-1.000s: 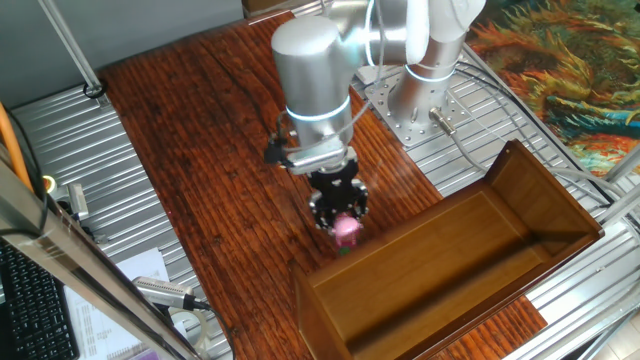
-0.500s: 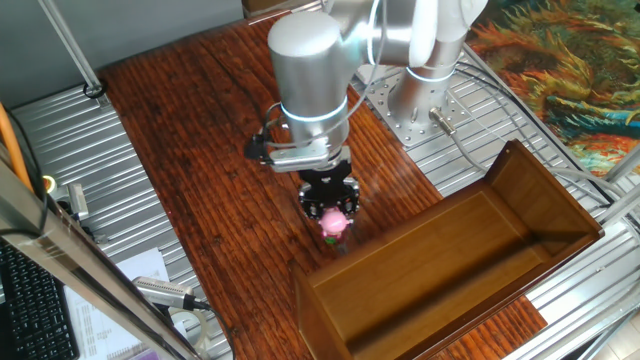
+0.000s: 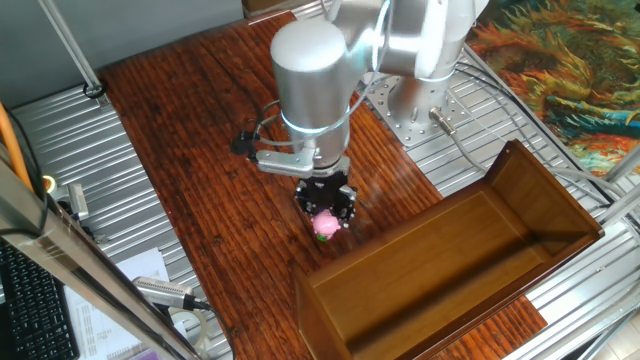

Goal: Take the object down from the shelf

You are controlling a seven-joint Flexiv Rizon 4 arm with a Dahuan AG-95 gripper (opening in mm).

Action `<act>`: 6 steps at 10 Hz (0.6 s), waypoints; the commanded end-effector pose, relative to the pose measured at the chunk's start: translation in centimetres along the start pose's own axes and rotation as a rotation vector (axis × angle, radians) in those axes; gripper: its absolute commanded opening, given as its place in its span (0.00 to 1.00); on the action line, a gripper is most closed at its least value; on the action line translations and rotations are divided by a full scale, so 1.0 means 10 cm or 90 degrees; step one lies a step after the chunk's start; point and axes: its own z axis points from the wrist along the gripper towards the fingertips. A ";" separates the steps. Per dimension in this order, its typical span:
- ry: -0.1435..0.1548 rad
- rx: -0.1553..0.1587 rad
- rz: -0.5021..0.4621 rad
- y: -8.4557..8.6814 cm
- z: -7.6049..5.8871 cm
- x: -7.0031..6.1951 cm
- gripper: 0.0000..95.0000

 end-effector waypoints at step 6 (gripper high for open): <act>0.032 0.049 0.277 -0.18 -0.04 0.04 0.00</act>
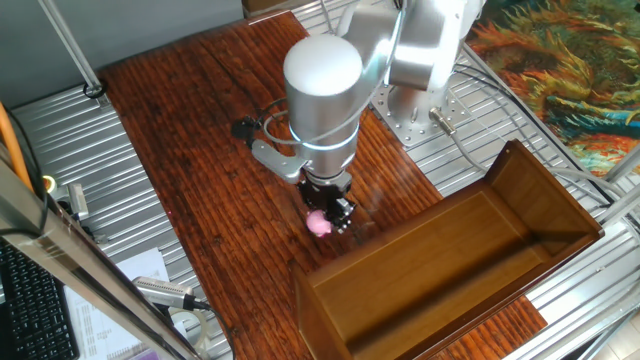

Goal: Take the object down from the shelf

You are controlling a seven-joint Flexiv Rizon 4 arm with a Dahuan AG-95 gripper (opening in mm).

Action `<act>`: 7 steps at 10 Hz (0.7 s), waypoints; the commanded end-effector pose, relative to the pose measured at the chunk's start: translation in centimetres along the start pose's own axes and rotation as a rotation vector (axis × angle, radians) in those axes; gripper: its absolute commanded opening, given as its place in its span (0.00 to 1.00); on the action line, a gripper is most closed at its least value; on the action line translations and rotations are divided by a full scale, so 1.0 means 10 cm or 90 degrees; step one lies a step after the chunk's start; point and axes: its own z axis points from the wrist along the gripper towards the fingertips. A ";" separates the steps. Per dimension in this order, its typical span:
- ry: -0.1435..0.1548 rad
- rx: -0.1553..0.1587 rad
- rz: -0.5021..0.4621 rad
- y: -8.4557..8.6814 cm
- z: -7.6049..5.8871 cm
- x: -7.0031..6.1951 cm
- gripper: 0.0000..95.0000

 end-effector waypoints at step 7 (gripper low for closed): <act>0.005 0.007 -0.047 -1.17 -0.04 -0.11 0.00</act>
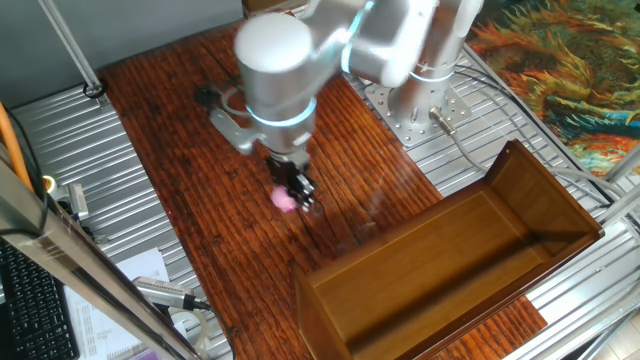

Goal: Take the object down from the shelf

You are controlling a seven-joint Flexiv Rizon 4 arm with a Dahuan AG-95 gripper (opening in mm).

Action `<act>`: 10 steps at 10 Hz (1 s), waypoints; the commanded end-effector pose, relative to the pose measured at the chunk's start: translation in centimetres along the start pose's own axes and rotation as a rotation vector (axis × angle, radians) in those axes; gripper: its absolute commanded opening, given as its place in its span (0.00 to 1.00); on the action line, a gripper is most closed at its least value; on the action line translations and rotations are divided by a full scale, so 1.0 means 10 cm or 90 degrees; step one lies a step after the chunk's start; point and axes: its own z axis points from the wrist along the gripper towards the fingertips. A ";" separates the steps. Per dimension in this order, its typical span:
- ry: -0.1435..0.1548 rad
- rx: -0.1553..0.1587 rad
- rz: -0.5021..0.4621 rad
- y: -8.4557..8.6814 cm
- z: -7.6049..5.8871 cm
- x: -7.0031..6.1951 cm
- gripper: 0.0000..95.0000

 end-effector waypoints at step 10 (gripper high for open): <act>0.014 0.007 0.071 0.05 -0.02 -0.18 0.00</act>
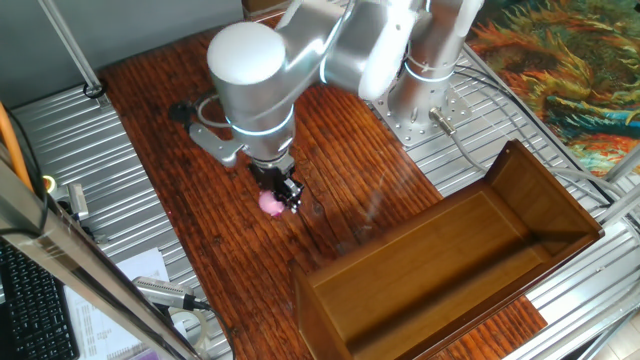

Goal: Take the object down from the shelf

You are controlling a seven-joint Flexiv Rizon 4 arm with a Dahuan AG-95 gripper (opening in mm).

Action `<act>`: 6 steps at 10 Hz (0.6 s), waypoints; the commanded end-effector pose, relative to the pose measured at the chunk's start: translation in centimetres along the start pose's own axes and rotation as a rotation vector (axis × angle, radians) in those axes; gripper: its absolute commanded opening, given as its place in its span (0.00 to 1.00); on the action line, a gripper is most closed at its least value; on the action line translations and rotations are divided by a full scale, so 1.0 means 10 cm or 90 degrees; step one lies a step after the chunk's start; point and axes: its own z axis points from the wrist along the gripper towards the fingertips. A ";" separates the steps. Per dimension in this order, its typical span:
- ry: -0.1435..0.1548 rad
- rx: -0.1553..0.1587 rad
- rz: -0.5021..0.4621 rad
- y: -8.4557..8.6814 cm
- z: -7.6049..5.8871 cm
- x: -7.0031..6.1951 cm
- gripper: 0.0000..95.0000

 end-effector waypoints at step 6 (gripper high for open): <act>0.002 -0.009 0.028 -0.72 0.09 0.11 0.00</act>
